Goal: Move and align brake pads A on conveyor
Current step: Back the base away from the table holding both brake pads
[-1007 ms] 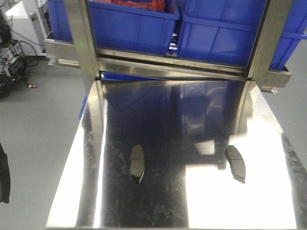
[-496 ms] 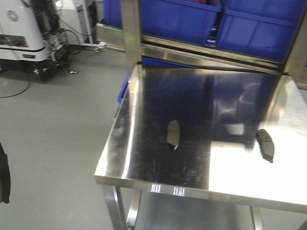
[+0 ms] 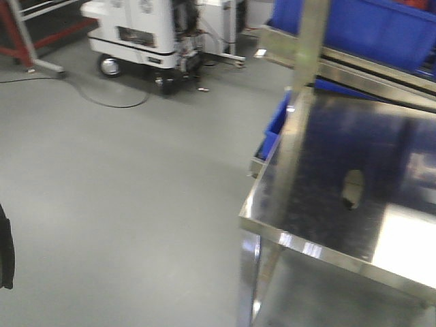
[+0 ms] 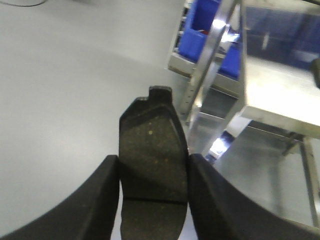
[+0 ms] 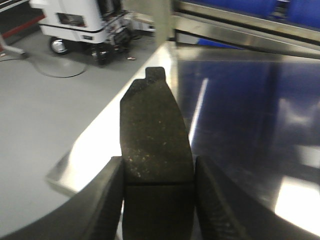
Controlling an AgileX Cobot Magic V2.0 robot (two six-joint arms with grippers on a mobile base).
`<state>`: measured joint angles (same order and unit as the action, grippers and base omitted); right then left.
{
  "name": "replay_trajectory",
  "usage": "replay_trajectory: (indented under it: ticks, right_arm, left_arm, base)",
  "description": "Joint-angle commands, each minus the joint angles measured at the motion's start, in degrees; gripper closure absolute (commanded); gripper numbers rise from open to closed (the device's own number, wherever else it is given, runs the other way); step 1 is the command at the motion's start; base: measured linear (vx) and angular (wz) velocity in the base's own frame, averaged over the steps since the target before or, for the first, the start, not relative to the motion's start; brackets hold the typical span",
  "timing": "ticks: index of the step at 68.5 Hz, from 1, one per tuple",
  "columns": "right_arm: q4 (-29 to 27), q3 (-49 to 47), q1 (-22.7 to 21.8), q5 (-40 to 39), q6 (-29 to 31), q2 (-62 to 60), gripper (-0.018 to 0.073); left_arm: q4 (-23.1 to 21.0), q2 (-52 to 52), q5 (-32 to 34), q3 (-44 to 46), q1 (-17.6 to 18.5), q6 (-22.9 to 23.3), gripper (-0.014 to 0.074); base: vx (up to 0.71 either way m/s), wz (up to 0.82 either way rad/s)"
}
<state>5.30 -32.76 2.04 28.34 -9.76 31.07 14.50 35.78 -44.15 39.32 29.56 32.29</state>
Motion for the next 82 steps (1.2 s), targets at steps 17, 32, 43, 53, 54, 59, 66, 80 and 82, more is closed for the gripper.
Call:
replay_trajectory:
  ticks: [17,32,43,53,54,59,66,80,82]
  right_arm:
    - [0.33,-1.68,-0.25,-5.06,0.34,0.09,0.0526]
    - [0.33,-1.68,-0.25,-5.12,0.34,0.09,0.0526]
    - [0.33,-1.68,-0.25,-5.12,0.34,0.09,0.0526]
    - [0.33,-1.68,-0.25,-5.12,0.34,0.09,0.0526]
    - [0.33,-1.68,-0.25,-5.12,0.34,0.09,0.0526]
    - [0.33,-1.68,-0.25,-5.12,0.34,0.09,0.0526]
    - [0.33,-1.68,-0.25,-5.12,0.34,0.09,0.0526]
    - [0.33,-1.68,-0.25,-5.12,0.34,0.09,0.0526]
    - [0.33,-1.68,-0.25,-5.12,0.34,0.09,0.0526]
  left_arm:
    - [1.07,-0.16,4.23,1.63,0.35,0.22,0.0534]
    - [1.07,-0.16,4.23,1.63,0.35,0.22,0.0534]
    - [1.07,-0.16,4.23,1.63,0.35,0.22,0.0534]
    - [1.07,-0.16,4.23,1.63,0.35,0.22,0.0534]
    - [1.07,-0.16,4.23,1.63,0.35,0.22,0.0534]
    - [1.07,-0.16,4.23,1.63,0.35,0.22,0.0534]
    - [1.07,-0.16,4.23,1.63,0.35,0.22,0.0534]
    - [1.07,-0.16,4.23,1.63,0.35,0.22,0.0534]
    - [1.07,-0.16,4.23,1.63,0.35,0.22,0.0534]
  base:
    - [-0.10,0.68]
    - [-0.05,0.66]
    - [-0.01,0.63]
    - [0.00,0.56]
    - [0.01,0.54]
    - [0.02,0.54]
    - [0.03,0.56]
    - [0.06,0.59]
    - [0.07,0.59]
